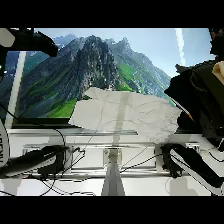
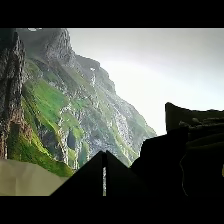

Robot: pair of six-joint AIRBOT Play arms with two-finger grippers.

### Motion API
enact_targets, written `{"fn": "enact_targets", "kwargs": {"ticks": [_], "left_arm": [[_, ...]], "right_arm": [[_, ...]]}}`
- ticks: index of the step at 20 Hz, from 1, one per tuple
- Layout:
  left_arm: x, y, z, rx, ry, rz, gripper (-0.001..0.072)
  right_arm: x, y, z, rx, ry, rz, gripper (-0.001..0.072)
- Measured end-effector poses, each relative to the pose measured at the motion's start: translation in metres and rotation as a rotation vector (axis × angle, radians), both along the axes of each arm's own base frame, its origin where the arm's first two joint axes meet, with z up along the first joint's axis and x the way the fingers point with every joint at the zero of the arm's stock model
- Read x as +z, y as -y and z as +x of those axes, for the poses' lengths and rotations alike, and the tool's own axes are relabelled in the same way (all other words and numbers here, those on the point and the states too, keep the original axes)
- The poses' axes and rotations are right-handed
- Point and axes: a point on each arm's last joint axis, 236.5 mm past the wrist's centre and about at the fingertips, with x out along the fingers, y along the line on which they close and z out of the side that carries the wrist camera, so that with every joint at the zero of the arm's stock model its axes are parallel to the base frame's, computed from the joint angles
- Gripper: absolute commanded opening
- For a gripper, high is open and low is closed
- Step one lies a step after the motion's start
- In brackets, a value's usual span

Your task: Fold the clothes and pants, and hang the long-sleeved shirts on hangers.

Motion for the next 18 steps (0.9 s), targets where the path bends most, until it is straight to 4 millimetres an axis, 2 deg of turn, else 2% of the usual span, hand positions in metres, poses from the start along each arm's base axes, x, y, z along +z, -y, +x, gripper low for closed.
{"fn": "enact_targets", "kwargs": {"ticks": [14,18], "left_arm": [[0.0,0.0,0.0,0.0,0.0,0.0,0.0012],[-0.003,0.011,-0.001,-0.003,-0.02,-0.06,0.0012]], "right_arm": [[0.001,0.0,0.0,0.0,0.003,0.0,0.0014],[0.012,-0.002,0.01,0.002,0.067,0.009,0.0014]]}}
